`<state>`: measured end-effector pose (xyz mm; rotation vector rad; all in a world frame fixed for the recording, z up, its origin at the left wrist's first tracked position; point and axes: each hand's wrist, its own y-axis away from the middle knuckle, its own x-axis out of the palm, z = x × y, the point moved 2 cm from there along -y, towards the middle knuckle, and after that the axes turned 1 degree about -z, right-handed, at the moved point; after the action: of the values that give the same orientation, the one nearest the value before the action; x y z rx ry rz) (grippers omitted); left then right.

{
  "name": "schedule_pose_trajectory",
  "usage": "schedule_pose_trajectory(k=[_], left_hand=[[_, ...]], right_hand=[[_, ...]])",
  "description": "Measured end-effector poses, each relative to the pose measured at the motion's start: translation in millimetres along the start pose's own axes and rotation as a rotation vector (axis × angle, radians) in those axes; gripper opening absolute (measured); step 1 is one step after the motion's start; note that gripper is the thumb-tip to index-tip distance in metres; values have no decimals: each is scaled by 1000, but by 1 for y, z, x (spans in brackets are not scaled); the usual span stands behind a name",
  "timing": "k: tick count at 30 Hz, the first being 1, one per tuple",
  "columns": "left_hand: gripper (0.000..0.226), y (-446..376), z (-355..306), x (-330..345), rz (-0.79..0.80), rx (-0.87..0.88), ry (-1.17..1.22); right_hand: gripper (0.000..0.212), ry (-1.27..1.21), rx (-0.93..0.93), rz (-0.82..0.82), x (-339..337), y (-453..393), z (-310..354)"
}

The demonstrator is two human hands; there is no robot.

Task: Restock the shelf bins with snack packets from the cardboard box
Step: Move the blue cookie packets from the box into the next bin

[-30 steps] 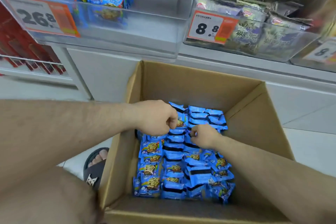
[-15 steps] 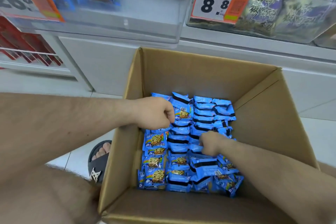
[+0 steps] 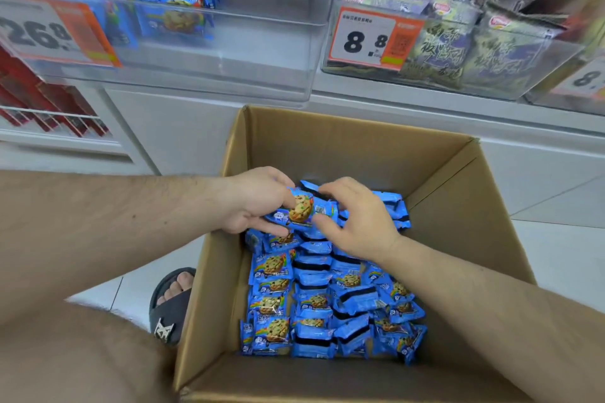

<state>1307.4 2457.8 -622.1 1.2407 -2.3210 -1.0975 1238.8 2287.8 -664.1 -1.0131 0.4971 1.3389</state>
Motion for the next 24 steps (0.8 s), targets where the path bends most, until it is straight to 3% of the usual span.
schedule_pose_trajectory(k=[2,3,6,7,9,10,12,16,18,21,24], left_hand=[[22,-2,4,-6,3,-6,-28],[25,-1,4,-7,24,-8,-43],[29,-2,4,-8,94,12,-64],[31,-2,3,-8,113,19,-64],[38,-5,3,-10,139,32,-72],[41,-5,3,-10,148,37,-77],[45,-6,3,-10,161,49,-79],[50,-5,3,-12,174,95,-99],[52,-4,1,-15,168,135,-139],[54,-1,-4,-21,133,207,-222],[52,5,-9,-28,115,266,-263]], right_hand=[[26,49,316,178,6,15,-34],[20,149,389,385,13,26,-51],[9,376,379,1133,37,68,-84],[23,425,350,1275,43,79,-87],[72,534,267,1421,54,91,-94],[84,578,229,1438,59,93,-95],[85,614,213,1419,67,94,-95],[48,491,383,1319,64,83,-94],[56,253,606,1181,49,68,-96],[64,-326,988,793,15,38,-94],[38,-695,1026,591,-16,13,-79]])
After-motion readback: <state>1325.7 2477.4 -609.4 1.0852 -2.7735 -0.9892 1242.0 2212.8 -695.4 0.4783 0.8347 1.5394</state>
